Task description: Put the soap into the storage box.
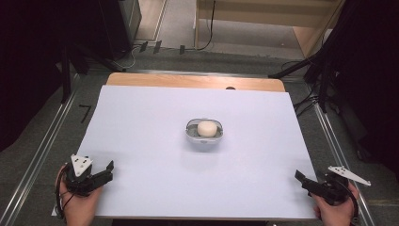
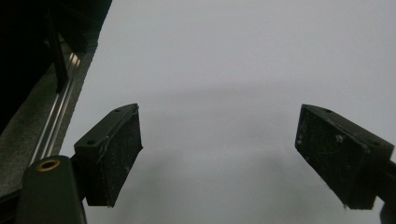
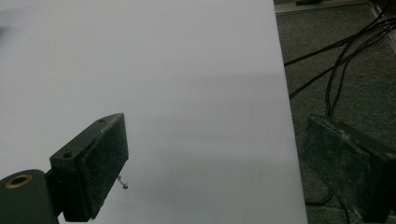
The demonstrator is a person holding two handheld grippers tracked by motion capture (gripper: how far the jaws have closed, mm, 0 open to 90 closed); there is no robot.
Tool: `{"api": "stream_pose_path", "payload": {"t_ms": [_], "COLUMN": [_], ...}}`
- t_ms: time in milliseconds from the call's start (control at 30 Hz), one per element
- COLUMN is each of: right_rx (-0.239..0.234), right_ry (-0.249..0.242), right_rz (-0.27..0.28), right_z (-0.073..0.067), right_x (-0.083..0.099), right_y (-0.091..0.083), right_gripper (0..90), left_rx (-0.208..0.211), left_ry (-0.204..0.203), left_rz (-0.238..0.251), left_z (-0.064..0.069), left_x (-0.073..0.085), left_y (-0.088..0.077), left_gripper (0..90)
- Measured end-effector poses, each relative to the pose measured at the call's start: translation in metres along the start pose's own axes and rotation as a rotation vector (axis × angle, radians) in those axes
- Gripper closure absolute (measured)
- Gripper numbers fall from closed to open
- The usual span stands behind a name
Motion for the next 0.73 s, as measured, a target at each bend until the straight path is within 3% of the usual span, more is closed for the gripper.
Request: {"api": "stream_pose_path", "payload": {"t_ms": [200,733], "right_rx": [-0.007,0.007], "right_ry": [0.036,0.047], "right_rz": [0.003,-0.007], "right_z": [0.0031,0.0047], "right_x": [-0.0001,0.0008], "right_y": [0.0004,0.0023], "right_gripper": [8.4,8.4], "left_rx": [0.005,-0.004], "left_ry": [0.001,0.003], "left_rz": [-0.001,-0.015], "left_z": [0.0003,0.0001], "left_x": [0.0000,0.0004], "left_y": [-0.0005,0.0010], "left_gripper": [15.6,15.7]}}
Point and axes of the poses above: each handheld gripper's, and its own axes: y roughly forward along the jaws, x roughly out of its underside, z roughly to its right, the point moved 7 cm from there along y, roughly forward along the jaws, and after that the axes turned 14 degrees about x, right-handed, at the moved point
